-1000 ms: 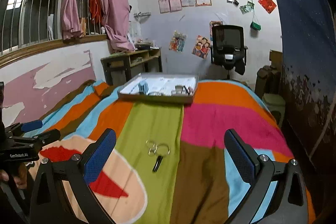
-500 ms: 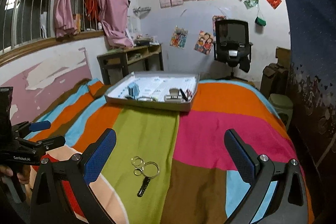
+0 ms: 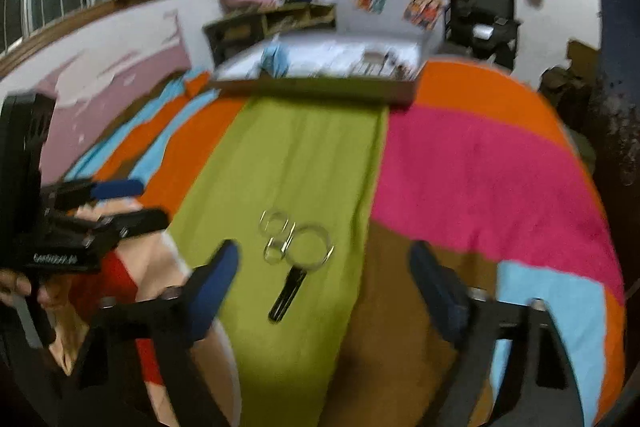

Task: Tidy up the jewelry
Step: 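Grasp a small silver ring with the left tool while the right tool grasps the black chain keyring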

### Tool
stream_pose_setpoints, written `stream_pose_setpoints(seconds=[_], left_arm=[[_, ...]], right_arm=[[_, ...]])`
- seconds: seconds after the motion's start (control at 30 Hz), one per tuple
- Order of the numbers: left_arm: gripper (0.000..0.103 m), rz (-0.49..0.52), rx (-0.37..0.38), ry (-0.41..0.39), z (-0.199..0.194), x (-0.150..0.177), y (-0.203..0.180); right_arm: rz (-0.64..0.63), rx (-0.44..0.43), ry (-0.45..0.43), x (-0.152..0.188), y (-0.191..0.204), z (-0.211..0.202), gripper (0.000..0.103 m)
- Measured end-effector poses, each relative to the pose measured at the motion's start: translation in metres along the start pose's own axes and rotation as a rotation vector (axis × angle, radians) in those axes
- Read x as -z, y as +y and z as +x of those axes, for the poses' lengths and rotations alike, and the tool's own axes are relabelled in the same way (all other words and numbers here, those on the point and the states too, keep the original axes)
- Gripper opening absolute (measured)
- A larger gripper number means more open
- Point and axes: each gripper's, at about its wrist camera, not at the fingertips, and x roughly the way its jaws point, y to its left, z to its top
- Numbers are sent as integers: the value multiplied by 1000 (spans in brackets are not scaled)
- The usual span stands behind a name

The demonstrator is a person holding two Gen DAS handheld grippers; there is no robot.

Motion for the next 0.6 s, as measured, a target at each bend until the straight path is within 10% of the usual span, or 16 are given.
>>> stream_pose_setpoints(seconds=[0.27,0.6], left_arm=[[33,46,119,67,29,0,-13],[26,16,178,142,73,5,-14]], right_arm=[[-25,-60,191,21,7,53,40],[9,-89,223,27,11,86,31]])
